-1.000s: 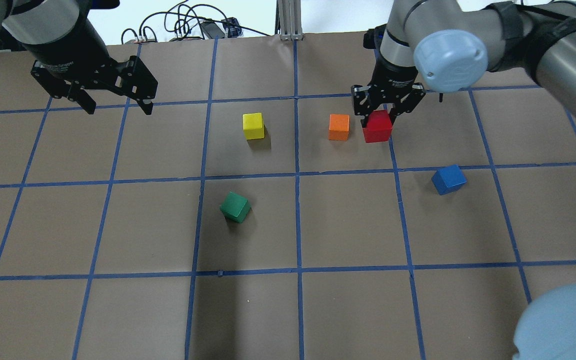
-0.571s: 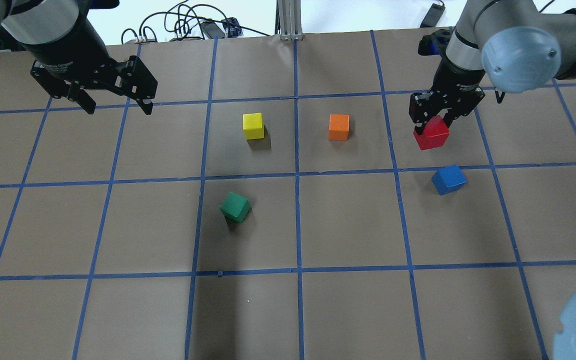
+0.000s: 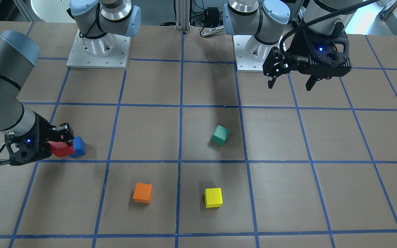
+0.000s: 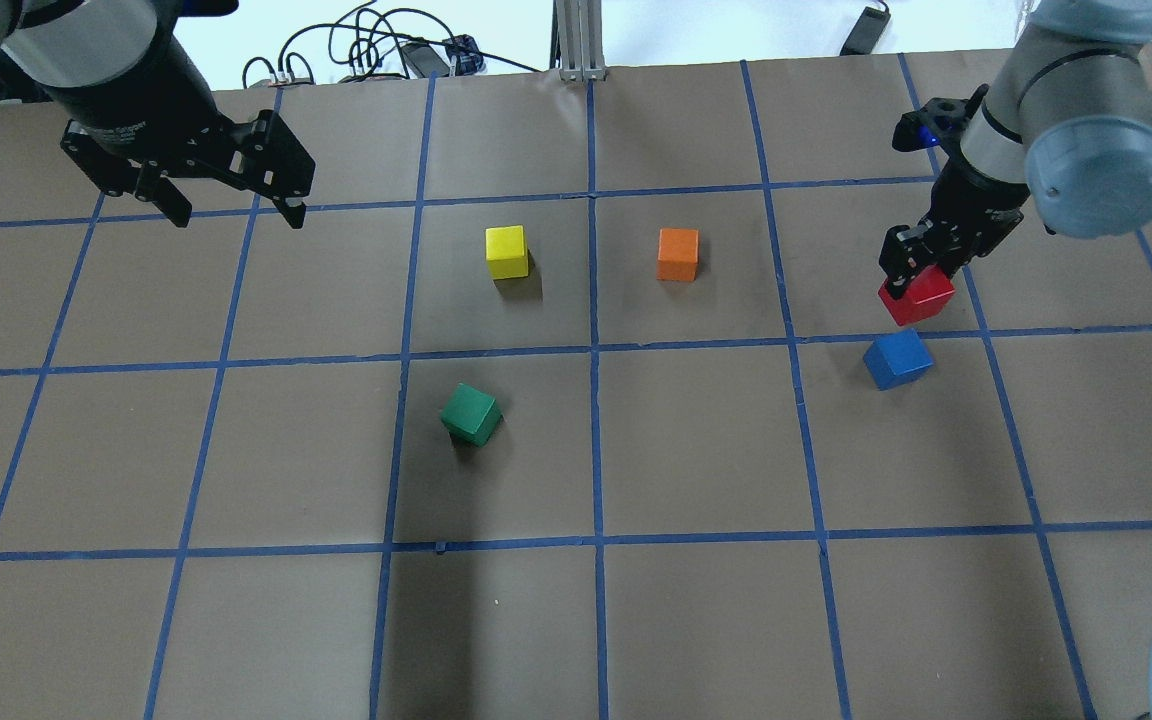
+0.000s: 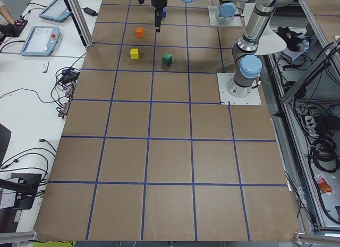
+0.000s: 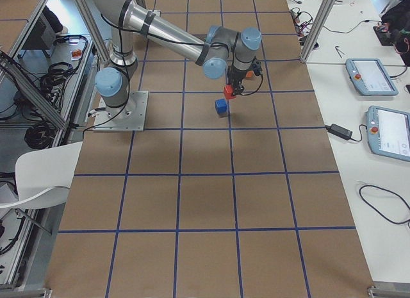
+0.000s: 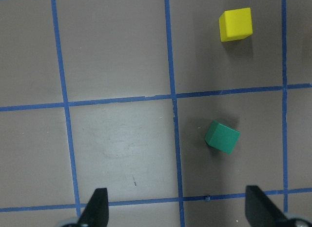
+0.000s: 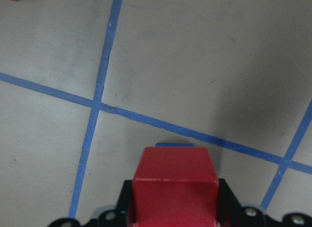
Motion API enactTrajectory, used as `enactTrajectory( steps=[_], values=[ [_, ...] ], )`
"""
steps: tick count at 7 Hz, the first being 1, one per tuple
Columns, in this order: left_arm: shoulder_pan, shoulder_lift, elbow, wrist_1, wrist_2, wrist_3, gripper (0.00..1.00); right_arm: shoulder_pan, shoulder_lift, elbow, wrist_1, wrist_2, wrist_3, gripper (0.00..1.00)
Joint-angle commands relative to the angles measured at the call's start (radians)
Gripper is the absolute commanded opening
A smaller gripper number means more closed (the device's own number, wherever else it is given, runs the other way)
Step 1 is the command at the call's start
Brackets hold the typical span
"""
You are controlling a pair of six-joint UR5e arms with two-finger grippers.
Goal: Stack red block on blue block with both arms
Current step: 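Lift the red cube with the right gripper and carry it above the blue cube, then lower the red cube onto the blue cube with the right gripper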
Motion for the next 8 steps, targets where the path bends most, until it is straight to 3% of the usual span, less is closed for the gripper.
enactTrajectory(
  steps=[1, 8],
  values=[
    [0.0, 0.002, -0.002, 0.0, 0.0, 0.0, 1.0, -0.004, -0.007, 0.04, -0.037, 0.0, -0.03, 0.0],
    [0.0, 0.005, 0.0, 0.0, -0.005, 0.0, 1.0, -0.027, -0.015, 0.102, -0.08, 0.0, -0.029, 0.0]
  ],
)
